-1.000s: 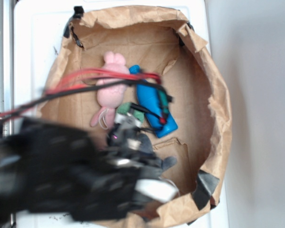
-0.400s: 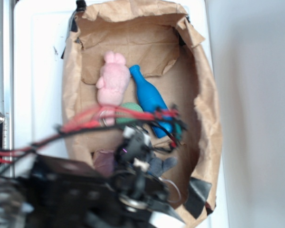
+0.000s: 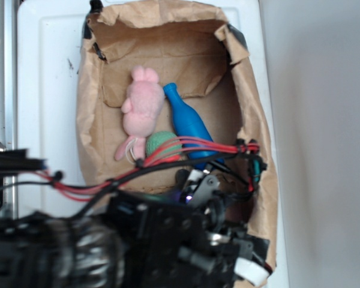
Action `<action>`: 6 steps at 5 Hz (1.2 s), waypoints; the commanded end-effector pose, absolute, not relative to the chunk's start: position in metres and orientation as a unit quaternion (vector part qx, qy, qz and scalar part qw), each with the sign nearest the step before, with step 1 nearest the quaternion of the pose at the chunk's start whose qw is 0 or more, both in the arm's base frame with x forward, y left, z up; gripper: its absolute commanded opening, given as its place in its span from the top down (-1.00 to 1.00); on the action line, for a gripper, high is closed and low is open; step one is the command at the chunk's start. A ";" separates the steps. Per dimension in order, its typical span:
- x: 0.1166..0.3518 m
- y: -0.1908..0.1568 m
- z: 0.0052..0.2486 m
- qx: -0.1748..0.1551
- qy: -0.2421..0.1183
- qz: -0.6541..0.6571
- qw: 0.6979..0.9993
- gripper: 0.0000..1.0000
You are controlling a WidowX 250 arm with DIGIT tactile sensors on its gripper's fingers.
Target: Grab the gray animal.
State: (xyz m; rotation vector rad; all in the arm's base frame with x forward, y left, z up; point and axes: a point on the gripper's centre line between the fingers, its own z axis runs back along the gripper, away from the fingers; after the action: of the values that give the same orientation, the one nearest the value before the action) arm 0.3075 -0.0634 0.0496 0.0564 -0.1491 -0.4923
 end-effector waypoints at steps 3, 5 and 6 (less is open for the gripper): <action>0.310 -0.019 0.077 0.028 -0.083 -0.204 0.975 1.00; 0.285 0.037 0.161 -0.044 -0.128 -0.129 0.982 1.00; 0.271 0.057 0.192 -0.057 -0.117 -0.069 0.989 1.00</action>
State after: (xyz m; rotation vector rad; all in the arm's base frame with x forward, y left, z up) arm 0.2749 0.0531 0.1763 -0.1387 -0.1673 -0.1424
